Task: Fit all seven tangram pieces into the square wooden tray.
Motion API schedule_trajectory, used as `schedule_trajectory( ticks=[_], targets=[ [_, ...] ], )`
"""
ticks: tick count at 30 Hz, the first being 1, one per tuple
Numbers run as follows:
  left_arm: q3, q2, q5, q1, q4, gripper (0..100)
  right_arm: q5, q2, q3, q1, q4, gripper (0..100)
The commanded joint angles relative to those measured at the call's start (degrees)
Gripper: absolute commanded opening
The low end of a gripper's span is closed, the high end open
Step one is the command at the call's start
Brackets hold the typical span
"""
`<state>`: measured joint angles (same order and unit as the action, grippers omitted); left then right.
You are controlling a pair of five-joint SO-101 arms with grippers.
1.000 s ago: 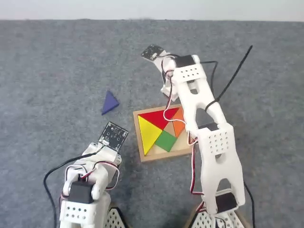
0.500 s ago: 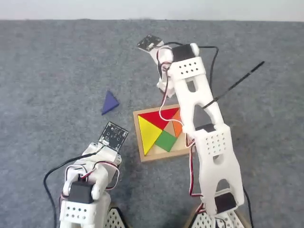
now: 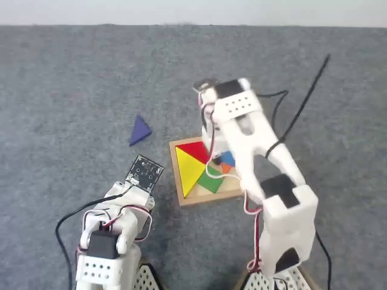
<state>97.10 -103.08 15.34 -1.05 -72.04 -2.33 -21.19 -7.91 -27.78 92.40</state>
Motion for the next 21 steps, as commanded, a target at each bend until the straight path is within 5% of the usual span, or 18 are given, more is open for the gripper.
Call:
schedule_trajectory(
  ticks=[1, 10, 21],
  targets=[
    [-0.6, -1.0, 0.9, 0.1, 0.1, 2, -8.8, 3.8, 1.1, -2.9, -3.5, 7.9],
    [-0.6, -1.0, 0.9, 0.1, 0.1, 2, -24.4, -0.7, 1.0, -4.3, -6.0, 9.8],
    [-0.6, -1.0, 0.9, 0.1, 0.1, 2, -34.2, -6.0, -5.2, -11.2, -10.8, 10.2]
  ],
)
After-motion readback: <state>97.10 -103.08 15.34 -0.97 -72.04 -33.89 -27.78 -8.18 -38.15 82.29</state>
